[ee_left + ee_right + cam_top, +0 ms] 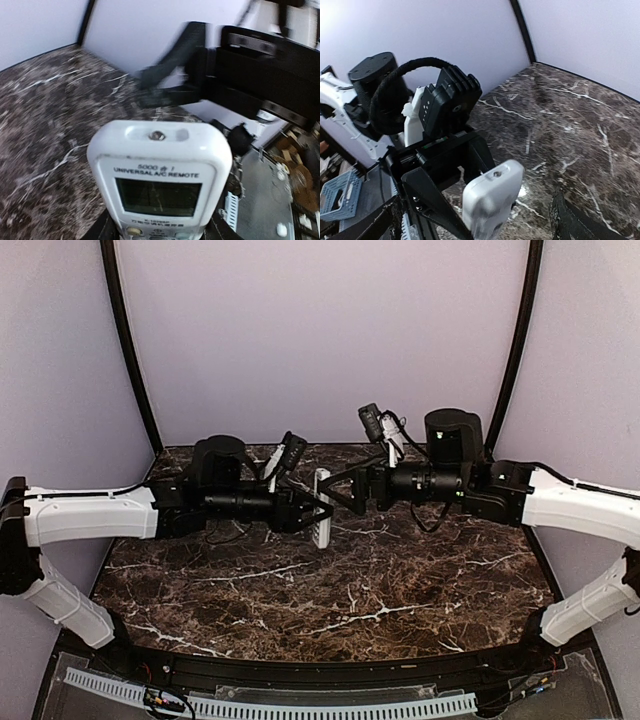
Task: Load the batteries into the remote control
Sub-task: Pass from the right arm to the left, then place the remote control at the center of the board.
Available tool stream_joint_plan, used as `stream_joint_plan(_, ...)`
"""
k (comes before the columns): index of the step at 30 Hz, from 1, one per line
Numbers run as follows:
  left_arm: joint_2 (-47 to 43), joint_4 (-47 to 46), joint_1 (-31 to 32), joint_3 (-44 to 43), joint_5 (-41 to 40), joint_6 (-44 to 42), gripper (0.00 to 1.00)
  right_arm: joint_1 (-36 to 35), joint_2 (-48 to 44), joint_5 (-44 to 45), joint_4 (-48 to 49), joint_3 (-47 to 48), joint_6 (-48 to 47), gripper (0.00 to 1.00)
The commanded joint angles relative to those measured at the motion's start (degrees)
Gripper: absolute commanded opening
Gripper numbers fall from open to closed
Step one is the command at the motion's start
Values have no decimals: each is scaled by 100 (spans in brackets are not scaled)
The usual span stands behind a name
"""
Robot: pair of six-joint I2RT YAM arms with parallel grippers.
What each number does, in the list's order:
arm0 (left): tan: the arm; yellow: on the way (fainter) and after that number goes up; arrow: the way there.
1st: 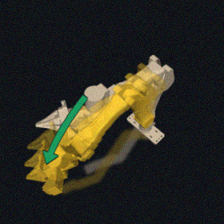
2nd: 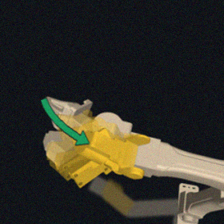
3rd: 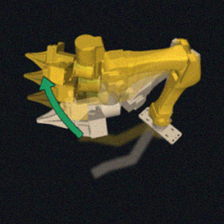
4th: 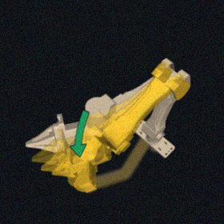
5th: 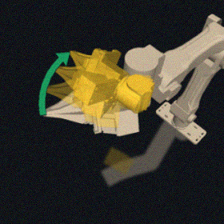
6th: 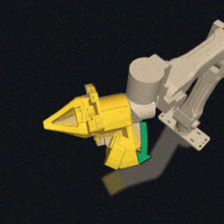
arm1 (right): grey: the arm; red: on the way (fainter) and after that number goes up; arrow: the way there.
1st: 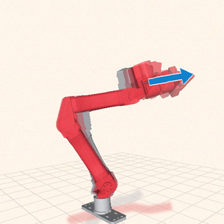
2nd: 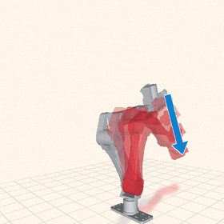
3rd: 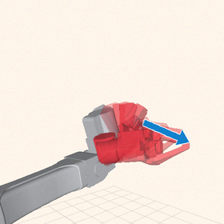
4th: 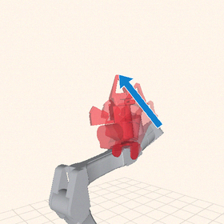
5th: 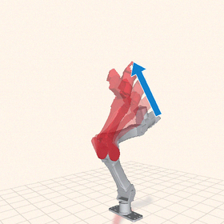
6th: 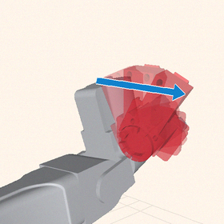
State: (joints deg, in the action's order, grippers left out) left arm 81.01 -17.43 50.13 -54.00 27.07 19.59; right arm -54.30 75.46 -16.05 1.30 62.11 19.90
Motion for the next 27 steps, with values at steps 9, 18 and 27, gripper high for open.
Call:
stream_joint_plan(9,1989,4823,69,-2183,-3582,2124,0,51,784,3171,-3200,903,1066,99)
stream_joint_plan(18,3265,5798,85,-3620,-3328,3188,4,52,1044,3320,-3611,895,1435,99)
stream_joint_plan(27,4461,7394,85,-4814,-3006,3456,18,51,1116,3260,-3681,855,1493,99)
